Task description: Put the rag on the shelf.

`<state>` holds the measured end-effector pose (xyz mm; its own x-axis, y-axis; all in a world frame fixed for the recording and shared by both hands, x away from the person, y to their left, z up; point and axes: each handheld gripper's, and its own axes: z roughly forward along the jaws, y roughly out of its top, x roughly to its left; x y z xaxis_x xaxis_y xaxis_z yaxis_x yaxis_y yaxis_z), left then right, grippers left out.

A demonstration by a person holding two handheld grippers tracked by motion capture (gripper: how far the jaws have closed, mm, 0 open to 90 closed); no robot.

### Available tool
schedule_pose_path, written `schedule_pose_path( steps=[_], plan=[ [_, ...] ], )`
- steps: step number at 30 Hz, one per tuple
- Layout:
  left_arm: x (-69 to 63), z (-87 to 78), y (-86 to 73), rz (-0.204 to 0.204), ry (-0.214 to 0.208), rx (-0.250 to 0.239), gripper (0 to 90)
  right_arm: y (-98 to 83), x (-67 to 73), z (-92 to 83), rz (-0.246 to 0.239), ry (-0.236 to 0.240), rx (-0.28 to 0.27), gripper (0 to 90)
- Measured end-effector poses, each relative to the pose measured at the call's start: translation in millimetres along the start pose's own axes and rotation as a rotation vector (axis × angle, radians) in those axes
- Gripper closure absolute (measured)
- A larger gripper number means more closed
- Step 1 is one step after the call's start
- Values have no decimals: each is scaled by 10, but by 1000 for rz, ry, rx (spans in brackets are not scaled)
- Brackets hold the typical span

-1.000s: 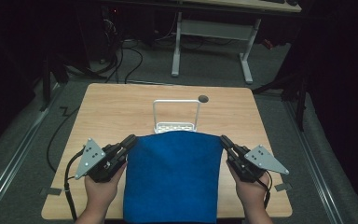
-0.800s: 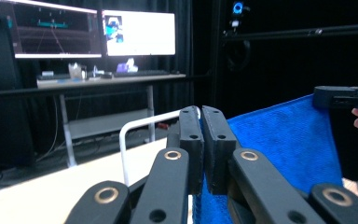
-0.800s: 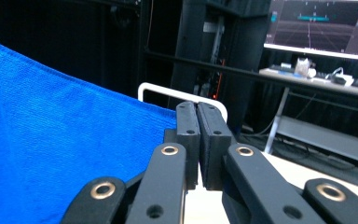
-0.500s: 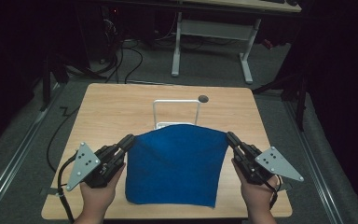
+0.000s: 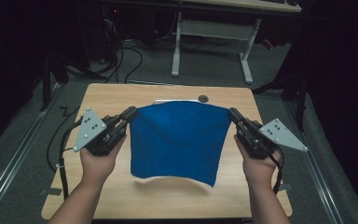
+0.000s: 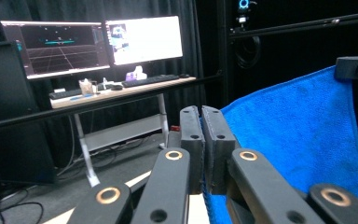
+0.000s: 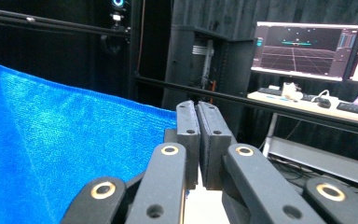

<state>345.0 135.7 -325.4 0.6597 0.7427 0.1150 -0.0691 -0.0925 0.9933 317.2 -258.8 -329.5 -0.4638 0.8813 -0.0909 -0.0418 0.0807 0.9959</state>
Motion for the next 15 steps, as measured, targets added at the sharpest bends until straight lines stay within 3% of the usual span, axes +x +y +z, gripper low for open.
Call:
schedule_pose_path(
  steps=[4,6,10,14,15],
  plan=[
    [92,144,50,18,30,23,884,80,-69,179,-6,-14,16,888],
    [206,278,98,37,68,48,884,119,-90,270,-20,-20,23,888],
    [377,428,178,12,82,68,884,199,-160,425,-6,-28,31,888],
    [479,534,239,25,100,81,883,264,-206,541,-3,-35,37,888],
    [535,621,269,43,116,105,883,299,-251,632,-2,-47,48,888]
  ],
)
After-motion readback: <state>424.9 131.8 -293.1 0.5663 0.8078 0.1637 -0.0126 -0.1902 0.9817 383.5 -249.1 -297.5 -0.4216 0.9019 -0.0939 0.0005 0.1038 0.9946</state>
